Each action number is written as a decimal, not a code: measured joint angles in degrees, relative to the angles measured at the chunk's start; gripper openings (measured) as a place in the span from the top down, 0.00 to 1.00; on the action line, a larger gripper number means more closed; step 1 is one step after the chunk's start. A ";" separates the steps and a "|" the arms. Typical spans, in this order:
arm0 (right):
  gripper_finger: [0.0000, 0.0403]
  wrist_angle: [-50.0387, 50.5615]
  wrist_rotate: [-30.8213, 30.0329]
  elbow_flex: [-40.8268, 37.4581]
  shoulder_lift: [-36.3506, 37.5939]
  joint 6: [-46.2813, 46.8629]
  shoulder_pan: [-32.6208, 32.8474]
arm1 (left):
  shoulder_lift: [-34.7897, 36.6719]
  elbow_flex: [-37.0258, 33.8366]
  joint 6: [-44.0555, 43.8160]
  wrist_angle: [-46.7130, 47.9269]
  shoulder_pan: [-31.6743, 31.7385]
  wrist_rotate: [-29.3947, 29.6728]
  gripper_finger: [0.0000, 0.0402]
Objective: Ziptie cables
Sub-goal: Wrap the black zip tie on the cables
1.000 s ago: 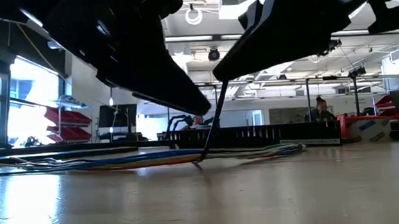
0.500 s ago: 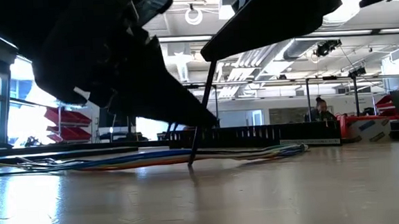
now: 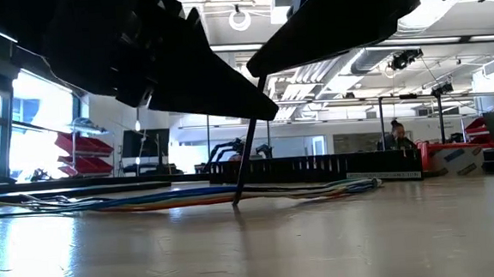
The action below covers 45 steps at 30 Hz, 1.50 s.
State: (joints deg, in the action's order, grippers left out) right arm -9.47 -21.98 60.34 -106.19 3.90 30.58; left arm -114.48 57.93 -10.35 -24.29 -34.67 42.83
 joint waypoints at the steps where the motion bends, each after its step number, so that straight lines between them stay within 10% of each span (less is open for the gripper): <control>1: 0.95 -0.05 0.00 -0.01 0.00 0.11 -0.01 | 0.00 0.00 -0.02 -0.02 -0.21 0.50 0.99; 19: 0.60 -1.14 1.86 -1.21 4.67 1.52 -7.72 | -4.32 0.04 -6.72 -0.05 -2.94 4.03 1.00; 33: 0.58 -11.47 18.73 -5.08 -8.28 14.00 -29.30 | -6.56 0.02 -9.06 -0.37 -4.53 4.07 1.00; 45: 0.58 -25.06 28.80 -4.98 -15.67 15.59 -32.62 | -6.56 0.02 -9.03 -0.19 -4.51 3.18 1.00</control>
State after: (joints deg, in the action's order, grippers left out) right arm -34.53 6.82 55.35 -121.86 19.49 -2.04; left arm -121.03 57.95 -19.38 -24.49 -39.18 46.01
